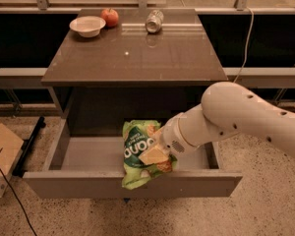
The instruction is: Place green rice chip bag into top drawer
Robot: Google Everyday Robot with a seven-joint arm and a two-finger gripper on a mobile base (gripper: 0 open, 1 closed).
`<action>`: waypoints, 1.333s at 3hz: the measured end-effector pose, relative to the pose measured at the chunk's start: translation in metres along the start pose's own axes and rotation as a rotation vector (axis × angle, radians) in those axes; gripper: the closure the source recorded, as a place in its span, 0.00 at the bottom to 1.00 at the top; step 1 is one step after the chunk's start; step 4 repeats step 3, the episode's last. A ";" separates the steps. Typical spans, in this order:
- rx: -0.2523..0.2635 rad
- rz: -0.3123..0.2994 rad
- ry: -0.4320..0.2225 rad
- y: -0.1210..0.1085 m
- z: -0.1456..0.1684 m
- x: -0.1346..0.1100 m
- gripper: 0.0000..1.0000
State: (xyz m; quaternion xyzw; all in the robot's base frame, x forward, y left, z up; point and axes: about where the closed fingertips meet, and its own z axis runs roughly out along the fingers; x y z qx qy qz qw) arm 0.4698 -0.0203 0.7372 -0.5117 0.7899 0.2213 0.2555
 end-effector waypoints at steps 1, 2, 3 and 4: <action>0.015 0.052 0.029 -0.012 0.017 0.016 0.31; 0.015 0.052 0.029 -0.012 0.017 0.016 0.08; 0.015 0.050 0.030 -0.011 0.017 0.015 0.00; 0.015 0.050 0.030 -0.011 0.017 0.015 0.00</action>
Offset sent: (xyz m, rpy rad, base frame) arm 0.0086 -0.0050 -0.0244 -0.0229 0.0324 -0.0477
